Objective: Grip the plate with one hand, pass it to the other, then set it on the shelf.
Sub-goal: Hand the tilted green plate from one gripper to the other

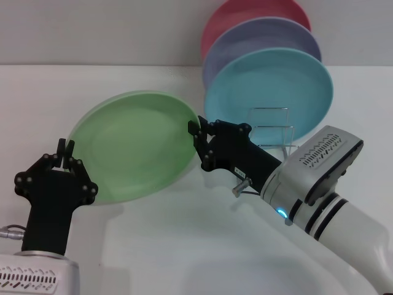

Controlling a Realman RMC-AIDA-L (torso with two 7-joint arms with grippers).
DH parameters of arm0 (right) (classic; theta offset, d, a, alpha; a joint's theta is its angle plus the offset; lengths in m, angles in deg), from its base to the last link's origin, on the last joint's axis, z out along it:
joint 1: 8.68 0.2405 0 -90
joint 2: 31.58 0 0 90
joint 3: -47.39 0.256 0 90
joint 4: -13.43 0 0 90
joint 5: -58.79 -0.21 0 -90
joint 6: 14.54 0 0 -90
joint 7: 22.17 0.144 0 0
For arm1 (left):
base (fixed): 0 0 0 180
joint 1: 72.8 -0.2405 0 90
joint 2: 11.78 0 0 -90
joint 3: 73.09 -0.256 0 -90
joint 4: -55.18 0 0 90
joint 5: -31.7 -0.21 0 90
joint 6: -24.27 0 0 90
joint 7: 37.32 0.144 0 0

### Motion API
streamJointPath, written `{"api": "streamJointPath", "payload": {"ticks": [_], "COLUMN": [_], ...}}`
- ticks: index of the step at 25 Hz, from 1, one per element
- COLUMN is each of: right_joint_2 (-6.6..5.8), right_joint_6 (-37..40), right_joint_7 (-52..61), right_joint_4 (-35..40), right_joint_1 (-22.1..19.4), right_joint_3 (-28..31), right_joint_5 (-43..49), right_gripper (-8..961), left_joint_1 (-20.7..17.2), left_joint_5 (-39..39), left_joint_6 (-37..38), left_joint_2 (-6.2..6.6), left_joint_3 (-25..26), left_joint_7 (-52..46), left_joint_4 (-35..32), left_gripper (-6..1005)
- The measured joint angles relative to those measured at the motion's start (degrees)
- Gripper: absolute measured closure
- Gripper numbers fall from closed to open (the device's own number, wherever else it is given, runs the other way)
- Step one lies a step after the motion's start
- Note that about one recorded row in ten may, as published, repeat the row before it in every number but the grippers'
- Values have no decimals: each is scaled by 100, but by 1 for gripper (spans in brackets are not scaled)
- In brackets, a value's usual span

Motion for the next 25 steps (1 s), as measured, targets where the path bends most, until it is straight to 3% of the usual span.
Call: {"api": "streamJointPath", "payload": {"ticks": [25], "right_joint_2": [0], "right_joint_6": [-31], "right_joint_7": [-222], "right_joint_4": [-36], "right_joint_1": [-7], "right_joint_3": [8], "right_joint_5": [-33], "right_gripper": [897], "left_joint_1": [6], "left_joint_5": [9], "left_joint_6": [-6], "left_joint_2": [25], "left_joint_3": [0], "left_joint_7": [0], "left_joint_4": [-10], "left_gripper": [968]}}
